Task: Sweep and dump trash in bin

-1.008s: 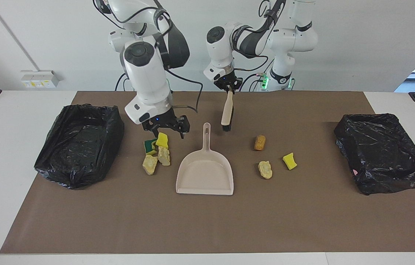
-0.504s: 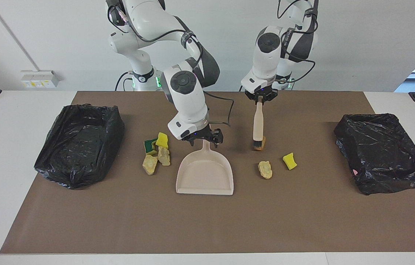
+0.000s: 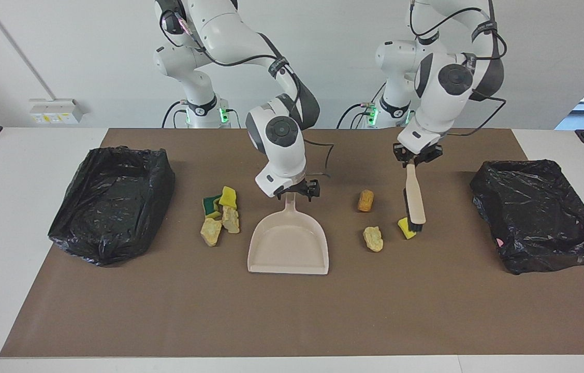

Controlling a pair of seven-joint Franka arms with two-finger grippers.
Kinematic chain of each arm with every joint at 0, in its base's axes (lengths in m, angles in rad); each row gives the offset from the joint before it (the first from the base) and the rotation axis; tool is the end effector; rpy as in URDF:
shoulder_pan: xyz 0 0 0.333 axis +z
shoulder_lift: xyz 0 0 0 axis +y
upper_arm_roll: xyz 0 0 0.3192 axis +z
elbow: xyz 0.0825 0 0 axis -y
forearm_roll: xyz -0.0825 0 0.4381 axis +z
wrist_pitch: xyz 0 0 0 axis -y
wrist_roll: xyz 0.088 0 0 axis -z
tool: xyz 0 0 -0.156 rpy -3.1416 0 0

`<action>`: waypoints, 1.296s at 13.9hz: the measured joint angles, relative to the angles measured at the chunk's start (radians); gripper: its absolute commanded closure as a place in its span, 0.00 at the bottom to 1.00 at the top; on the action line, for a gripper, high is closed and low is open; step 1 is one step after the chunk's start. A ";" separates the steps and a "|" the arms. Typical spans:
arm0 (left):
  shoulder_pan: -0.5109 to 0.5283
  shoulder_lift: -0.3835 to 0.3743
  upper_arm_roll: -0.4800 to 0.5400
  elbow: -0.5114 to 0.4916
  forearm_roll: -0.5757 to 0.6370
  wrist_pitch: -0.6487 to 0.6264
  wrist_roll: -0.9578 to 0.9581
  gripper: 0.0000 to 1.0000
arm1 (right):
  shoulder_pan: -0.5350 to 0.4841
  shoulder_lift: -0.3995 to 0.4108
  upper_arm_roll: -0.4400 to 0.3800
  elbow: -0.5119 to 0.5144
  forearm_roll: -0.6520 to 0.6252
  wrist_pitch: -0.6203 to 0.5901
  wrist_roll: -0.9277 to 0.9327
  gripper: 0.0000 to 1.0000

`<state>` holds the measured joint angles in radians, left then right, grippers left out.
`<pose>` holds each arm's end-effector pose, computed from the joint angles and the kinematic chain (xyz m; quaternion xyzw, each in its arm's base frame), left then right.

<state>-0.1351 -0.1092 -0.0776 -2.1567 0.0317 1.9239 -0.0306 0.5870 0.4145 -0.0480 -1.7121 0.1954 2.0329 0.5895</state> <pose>0.5310 -0.1109 0.3658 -0.9932 0.0966 0.0592 0.0261 0.5846 0.3742 0.2689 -0.9935 0.0710 0.0793 0.0391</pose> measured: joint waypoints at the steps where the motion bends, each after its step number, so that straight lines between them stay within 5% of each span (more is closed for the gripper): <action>1: 0.000 0.018 0.046 0.008 0.007 0.027 0.055 1.00 | 0.001 -0.016 0.000 -0.028 0.000 0.004 0.000 0.00; 4: 0.002 0.073 0.156 0.023 0.011 0.069 0.191 1.00 | 0.013 -0.043 0.000 -0.058 0.000 0.015 0.000 0.00; 8: 0.022 0.150 0.174 0.044 0.012 0.108 0.232 1.00 | 0.013 -0.046 -0.003 -0.059 0.000 0.033 0.000 0.31; 9: 0.022 0.161 0.171 0.044 0.012 0.112 0.232 1.00 | 0.011 -0.046 -0.004 -0.060 0.000 0.035 0.000 0.49; 10: 0.021 0.168 0.166 0.044 0.012 0.113 0.232 1.00 | 0.009 -0.046 -0.005 -0.060 0.000 0.038 0.000 0.87; 11: 0.020 0.173 0.161 0.044 0.012 0.113 0.232 1.00 | 0.009 -0.046 -0.006 -0.060 0.000 0.043 0.000 1.00; 18: -0.004 0.191 0.092 0.042 0.012 0.112 0.242 1.00 | 0.005 -0.049 -0.016 -0.054 -0.004 0.049 -0.003 1.00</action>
<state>-0.1387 0.0814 0.0143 -2.1150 0.0434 2.0364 0.2111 0.5925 0.3657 -0.0637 -1.7662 0.1912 2.0821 0.5865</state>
